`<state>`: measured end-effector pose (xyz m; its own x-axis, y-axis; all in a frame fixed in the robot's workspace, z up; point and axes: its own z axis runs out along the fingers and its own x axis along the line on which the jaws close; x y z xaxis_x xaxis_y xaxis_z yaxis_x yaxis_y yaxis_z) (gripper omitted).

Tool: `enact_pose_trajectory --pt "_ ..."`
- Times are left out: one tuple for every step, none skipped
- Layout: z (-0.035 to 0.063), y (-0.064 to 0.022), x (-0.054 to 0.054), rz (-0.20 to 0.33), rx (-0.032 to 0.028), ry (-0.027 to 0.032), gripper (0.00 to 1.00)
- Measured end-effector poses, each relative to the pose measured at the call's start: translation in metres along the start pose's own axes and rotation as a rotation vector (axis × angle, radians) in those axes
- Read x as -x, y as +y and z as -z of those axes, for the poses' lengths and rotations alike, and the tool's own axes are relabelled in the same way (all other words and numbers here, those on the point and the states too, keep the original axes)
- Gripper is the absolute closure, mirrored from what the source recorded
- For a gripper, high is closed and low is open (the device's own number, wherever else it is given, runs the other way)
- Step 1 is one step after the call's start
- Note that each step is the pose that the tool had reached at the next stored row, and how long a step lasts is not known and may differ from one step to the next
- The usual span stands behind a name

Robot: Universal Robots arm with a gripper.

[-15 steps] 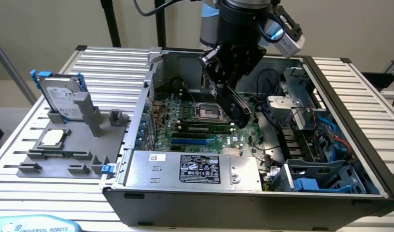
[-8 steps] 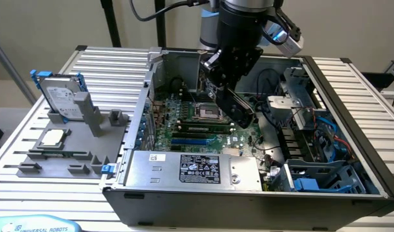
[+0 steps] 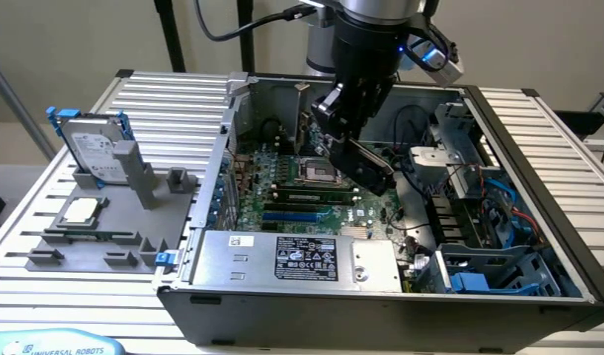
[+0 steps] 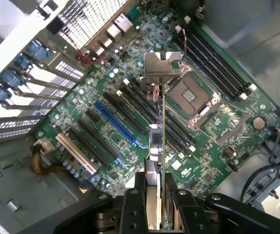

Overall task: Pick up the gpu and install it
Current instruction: 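Insert the gpu into the slot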

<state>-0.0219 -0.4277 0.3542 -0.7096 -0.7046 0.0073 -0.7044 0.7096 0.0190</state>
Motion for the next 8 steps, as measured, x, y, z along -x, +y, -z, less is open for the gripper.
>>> enact_pose_trajectory --pt "-0.0007 0.0000 0.0000 0.018 -0.0001 0.0003 0.73" --pt "-0.0014 0.0000 0.0000 0.036 -0.0003 0.0007 0.73" --pt "-0.0020 0.0000 0.0000 0.054 -0.0004 0.0011 0.73" --pt "-0.0027 -0.0001 0.0000 0.072 -0.0006 0.0015 0.73" --pt "-0.0034 -0.0001 0.0000 0.090 -0.0007 0.0018 0.73" --pt "-0.0041 -0.0001 0.0000 0.108 -0.0008 0.0022 0.73" --pt "-0.0048 -0.0001 0.0000 0.126 -0.0009 0.0024 0.73" --pt "-0.0055 -0.0001 0.0001 0.146 -0.0010 0.0028 0.73"
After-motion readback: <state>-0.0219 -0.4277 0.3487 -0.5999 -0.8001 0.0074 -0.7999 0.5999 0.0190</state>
